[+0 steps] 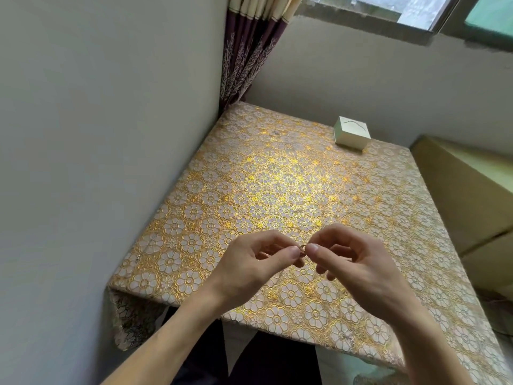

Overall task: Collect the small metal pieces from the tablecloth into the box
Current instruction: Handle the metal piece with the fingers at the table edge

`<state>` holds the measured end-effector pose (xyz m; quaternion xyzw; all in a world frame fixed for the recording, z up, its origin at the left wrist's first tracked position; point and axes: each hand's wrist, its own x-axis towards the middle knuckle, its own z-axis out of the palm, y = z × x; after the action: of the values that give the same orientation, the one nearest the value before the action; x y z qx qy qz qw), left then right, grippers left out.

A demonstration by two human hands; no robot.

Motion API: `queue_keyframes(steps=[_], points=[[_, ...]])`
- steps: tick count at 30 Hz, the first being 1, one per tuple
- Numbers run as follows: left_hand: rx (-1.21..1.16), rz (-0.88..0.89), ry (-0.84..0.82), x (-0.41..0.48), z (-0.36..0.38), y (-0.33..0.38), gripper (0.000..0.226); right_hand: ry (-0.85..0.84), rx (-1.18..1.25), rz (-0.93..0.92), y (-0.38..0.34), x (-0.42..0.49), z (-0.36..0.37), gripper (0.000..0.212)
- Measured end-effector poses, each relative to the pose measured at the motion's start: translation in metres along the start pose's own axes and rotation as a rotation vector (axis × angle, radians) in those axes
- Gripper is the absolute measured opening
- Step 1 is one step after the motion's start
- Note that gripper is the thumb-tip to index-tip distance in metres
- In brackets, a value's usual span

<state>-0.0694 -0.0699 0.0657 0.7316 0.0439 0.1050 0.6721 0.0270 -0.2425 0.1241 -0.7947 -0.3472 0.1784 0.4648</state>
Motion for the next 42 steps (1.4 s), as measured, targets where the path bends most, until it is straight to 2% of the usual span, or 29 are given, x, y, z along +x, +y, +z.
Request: queue_keyframes(steps=[2,6,15,21,25,30,38,42], points=[[-0.079,-0.034,-0.047,0.001,-0.001,0.0,0.015,-0.035,-0.053,-0.004,0.0,0.001,0.0,0.005],[-0.001,-0.04,-0.062,0.002,0.0,-0.002,0.017,-0.123,-0.145,0.026,-0.003,0.0,-0.001,0.018],[0.064,-0.056,-0.006,0.001,0.001,-0.008,0.019,-0.032,-0.177,0.065,0.001,0.007,0.007,0.011],[0.099,-0.07,-0.023,0.0,-0.009,-0.008,0.025,-0.098,-0.2,0.061,-0.001,0.011,0.011,0.019],[-0.069,-0.126,-0.03,-0.006,-0.019,-0.012,0.023,-0.004,-0.081,0.062,-0.002,0.019,0.005,0.012],[-0.317,-0.238,0.059,-0.026,-0.026,-0.027,0.025,0.123,0.079,0.094,0.009,0.029,-0.002,0.013],[-0.197,-0.412,0.025,-0.059,-0.054,-0.047,0.023,0.231,0.259,0.21,0.037,0.029,-0.001,0.011],[-0.096,-0.411,0.049,-0.06,-0.072,-0.043,0.021,0.259,0.278,0.242,0.05,0.027,0.007,0.013]])
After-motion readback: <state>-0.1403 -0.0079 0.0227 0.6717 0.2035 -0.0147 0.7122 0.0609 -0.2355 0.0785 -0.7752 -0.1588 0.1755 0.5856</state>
